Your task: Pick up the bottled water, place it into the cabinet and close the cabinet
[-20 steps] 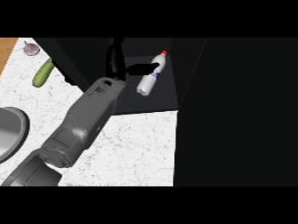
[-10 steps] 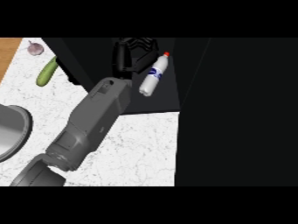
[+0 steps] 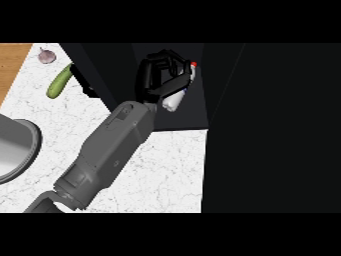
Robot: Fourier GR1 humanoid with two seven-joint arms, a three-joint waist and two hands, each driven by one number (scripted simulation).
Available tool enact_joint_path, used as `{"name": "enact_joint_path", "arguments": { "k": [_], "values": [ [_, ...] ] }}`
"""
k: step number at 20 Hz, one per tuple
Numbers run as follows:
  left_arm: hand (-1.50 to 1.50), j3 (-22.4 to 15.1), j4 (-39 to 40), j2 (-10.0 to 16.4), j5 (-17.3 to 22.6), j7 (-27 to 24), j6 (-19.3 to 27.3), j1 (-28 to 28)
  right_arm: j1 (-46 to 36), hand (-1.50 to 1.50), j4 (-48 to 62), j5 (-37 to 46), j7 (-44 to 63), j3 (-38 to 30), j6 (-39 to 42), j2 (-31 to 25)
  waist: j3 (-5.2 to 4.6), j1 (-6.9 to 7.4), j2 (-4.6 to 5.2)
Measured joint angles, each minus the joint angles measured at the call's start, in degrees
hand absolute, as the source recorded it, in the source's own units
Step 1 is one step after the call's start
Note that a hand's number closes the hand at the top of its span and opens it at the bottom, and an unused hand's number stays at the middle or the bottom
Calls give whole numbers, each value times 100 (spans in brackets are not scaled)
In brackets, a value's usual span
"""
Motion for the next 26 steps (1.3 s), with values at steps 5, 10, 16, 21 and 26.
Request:
{"name": "enact_joint_path", "arguments": {
  "k": [5, 10, 16, 21, 26],
  "values": [
    [-150, -676, -1062, -2, 399, 232, -455, 853, 101, -150, -8, 71, 13, 203, -133, 57, -2, 124, -51],
    [-150, -1387, -2238, 0, 490, 414, -558, 1936, 219, -150, -21, 120, -19, 369, -285, 91, -1, 274, -91],
    [-150, -1837, -3750, 595, 338, 404, -351, 3425, 279, -150, -32, 187, -70, 492, -499, 82, -2, 407, -101],
    [-150, -1971, -4870, 1300, 333, 176, -372, 4708, 258, 150, -32, 255, -52, 572, -447, -203, -5, 463, -93],
    [-150, -1842, -5615, 2097, 444, -34, -780, 5519, 40, 150, -24, 388, -54, 616, -29, -895, -16, 500, -100]
  ]
}}
